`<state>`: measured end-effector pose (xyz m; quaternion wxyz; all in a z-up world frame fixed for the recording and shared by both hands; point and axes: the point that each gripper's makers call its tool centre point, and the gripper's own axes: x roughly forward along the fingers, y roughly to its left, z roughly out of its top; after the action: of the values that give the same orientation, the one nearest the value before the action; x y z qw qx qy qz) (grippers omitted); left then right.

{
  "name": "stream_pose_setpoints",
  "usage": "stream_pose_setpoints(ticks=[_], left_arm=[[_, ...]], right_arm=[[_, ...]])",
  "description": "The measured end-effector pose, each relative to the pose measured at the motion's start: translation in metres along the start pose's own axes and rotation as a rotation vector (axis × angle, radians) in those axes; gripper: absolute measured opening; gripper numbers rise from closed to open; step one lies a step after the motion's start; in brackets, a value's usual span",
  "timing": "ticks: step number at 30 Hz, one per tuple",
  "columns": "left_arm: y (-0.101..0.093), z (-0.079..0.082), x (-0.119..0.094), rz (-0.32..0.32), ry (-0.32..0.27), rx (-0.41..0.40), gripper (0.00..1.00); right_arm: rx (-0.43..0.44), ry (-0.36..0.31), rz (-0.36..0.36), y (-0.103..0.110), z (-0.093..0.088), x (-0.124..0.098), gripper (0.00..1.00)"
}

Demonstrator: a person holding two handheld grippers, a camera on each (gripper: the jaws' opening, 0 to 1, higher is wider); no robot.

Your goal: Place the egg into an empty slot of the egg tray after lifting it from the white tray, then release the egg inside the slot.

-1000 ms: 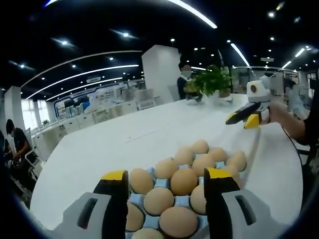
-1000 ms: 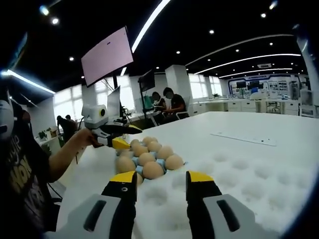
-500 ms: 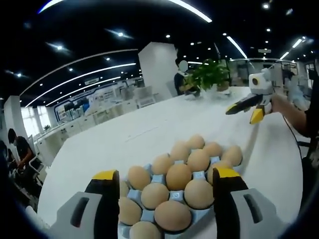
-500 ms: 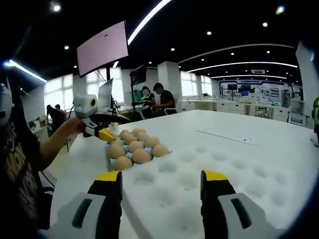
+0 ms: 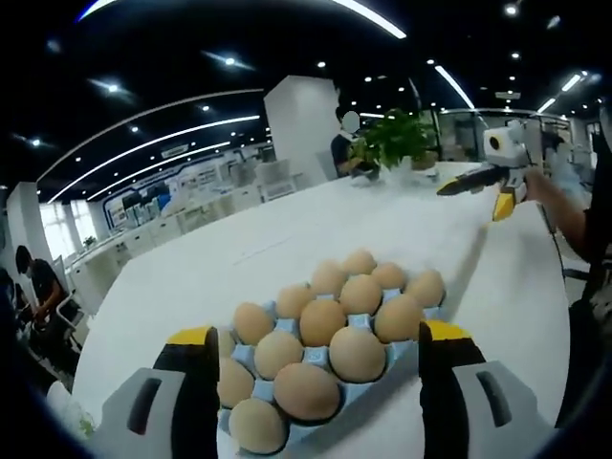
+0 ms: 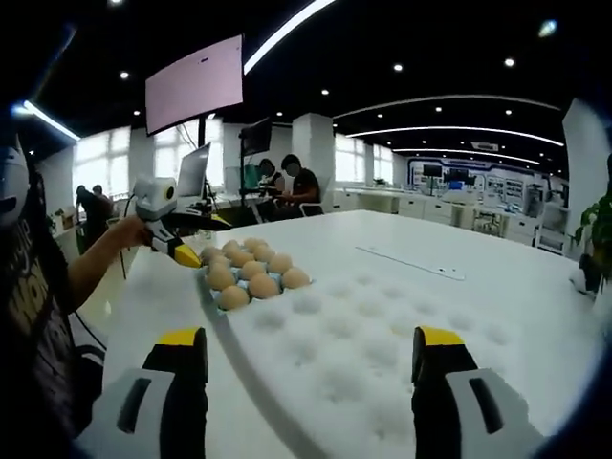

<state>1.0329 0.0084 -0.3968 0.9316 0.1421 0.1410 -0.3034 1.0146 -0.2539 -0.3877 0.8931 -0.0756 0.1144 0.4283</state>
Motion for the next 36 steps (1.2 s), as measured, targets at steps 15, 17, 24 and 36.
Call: stream_pose_setpoints(ticks=[15, 17, 24, 36], left_arm=[[-0.019, -0.004, -0.028, 0.025, 0.016, -0.063, 1.0], [-0.021, -0.005, -0.031, 0.028, 0.014, -0.07, 1.0], [-0.03, -0.009, -0.042, 0.049, 0.005, -0.1, 1.0], [-0.033, -0.027, -0.046, 0.063, 0.028, -0.155, 1.0]], right_arm=[[-0.006, -0.013, -0.08, -0.015, -0.006, -0.05, 1.0], [-0.012, -0.017, -0.087, -0.016, -0.005, -0.056, 1.0], [-0.018, -0.052, -0.128, -0.015, 0.002, -0.079, 1.0], [0.014, -0.068, -0.197, -0.016, -0.003, -0.098, 1.0]])
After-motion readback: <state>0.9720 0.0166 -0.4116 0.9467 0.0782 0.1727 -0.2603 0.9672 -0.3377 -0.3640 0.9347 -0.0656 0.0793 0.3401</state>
